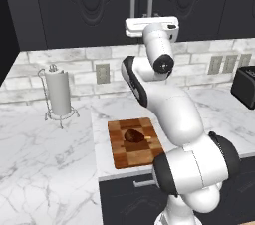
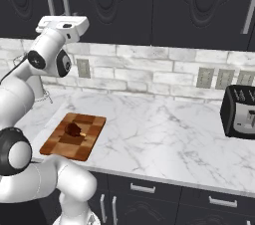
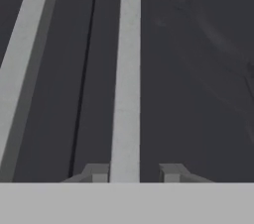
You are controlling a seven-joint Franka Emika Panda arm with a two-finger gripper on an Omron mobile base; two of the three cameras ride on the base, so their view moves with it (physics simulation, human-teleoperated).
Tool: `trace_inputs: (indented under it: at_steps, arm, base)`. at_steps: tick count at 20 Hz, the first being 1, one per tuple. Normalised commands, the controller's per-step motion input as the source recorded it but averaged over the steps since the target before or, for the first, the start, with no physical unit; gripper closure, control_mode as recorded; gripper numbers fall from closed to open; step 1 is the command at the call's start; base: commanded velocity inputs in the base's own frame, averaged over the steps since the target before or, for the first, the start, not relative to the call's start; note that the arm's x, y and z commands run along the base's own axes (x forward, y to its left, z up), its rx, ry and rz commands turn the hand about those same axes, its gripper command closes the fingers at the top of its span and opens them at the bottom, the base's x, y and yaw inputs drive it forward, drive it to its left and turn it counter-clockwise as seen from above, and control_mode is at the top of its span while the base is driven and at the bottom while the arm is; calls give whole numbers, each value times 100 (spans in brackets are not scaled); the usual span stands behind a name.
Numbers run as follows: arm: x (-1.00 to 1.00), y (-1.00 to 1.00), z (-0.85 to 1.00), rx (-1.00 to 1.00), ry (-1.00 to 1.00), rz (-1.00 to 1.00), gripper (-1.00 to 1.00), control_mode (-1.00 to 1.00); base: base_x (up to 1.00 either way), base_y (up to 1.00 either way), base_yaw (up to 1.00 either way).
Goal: Open the cabinet, retrieve the rolling pin, and place it next to the meat on the cutting board to prepare for tenderizing.
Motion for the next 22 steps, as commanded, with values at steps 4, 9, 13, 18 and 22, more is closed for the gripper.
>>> trace_inputs:
  at_steps: [4, 9, 13, 18, 22]
  arm:
    - [0, 21, -17, -5, 0, 0, 100, -100]
    - [-40, 13, -10, -10, 0, 0, 100, -100]
    - [-69, -10, 0, -6, -2, 1, 100, -100]
    - [-84, -37, 0, -2, -1, 1, 100, -100]
    - [-84, -56, -1, 0, 0, 0, 100, -100]
  base:
    - [0, 0, 0]
    - [0, 0, 0]
    - [0, 0, 0]
    - [0, 0, 0]
    - [0, 0, 0]
